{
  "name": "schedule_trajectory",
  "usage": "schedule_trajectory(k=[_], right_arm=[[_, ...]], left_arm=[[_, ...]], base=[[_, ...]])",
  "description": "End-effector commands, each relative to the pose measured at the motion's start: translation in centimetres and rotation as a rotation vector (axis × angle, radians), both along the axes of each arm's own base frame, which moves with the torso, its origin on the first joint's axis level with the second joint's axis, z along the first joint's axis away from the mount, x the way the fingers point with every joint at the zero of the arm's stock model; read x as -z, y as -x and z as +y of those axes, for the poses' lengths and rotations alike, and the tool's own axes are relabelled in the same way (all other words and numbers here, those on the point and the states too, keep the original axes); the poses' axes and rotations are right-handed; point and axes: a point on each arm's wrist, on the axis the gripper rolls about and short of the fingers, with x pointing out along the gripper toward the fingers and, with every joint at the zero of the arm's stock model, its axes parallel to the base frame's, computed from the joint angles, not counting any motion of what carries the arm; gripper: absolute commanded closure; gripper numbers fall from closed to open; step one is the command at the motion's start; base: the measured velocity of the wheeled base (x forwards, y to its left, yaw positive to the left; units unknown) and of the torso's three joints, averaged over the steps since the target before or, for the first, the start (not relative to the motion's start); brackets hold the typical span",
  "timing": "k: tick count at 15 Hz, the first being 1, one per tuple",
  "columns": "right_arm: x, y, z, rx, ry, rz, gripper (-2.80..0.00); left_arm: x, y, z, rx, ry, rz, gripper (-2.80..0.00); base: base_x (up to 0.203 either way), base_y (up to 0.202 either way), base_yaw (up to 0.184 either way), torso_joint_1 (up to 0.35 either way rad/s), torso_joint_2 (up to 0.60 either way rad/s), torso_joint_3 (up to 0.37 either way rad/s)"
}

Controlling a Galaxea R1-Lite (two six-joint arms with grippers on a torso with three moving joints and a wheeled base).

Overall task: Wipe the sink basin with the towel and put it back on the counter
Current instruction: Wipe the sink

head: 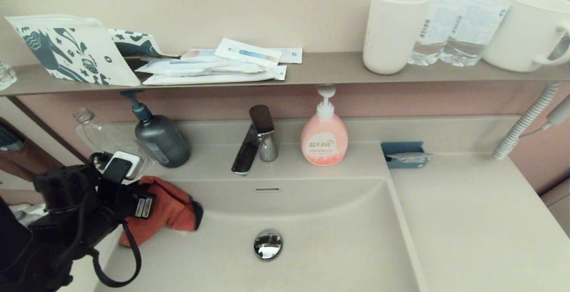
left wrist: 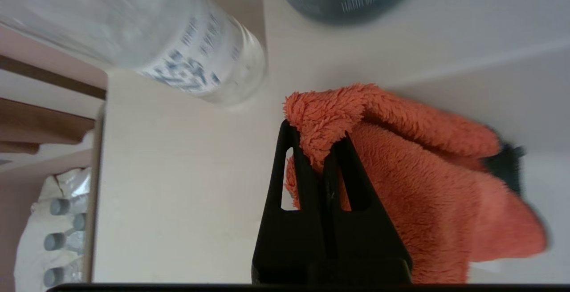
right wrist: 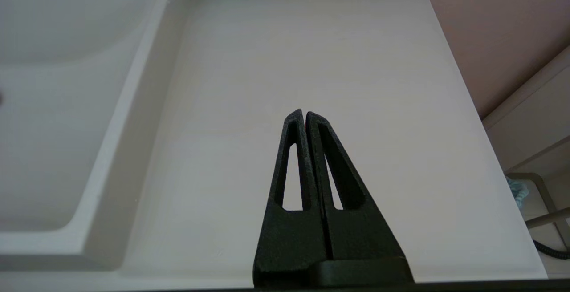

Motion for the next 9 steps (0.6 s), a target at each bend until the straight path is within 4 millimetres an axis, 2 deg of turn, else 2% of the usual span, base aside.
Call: schedule_trajectory(k=[1, 9], right_arm=[[0.0, 0.0, 0.0, -0.001, 0.000, 0.001, 0.00], [0.0, 0.0, 0.0, -0.001, 0.000, 0.001, 0.00]], left_arm=[[-1.2, 0.2, 0.0, 0.001, -0.007, -0.048, 0.00], [2.0, 4.3, -1.0, 0.026, 0.002, 0.129, 0.00]], base=[[0.000, 0.000, 0.000, 0.000, 0.00, 0.000], [0.000, 0.000, 0.000, 0.000, 0.00, 0.000]])
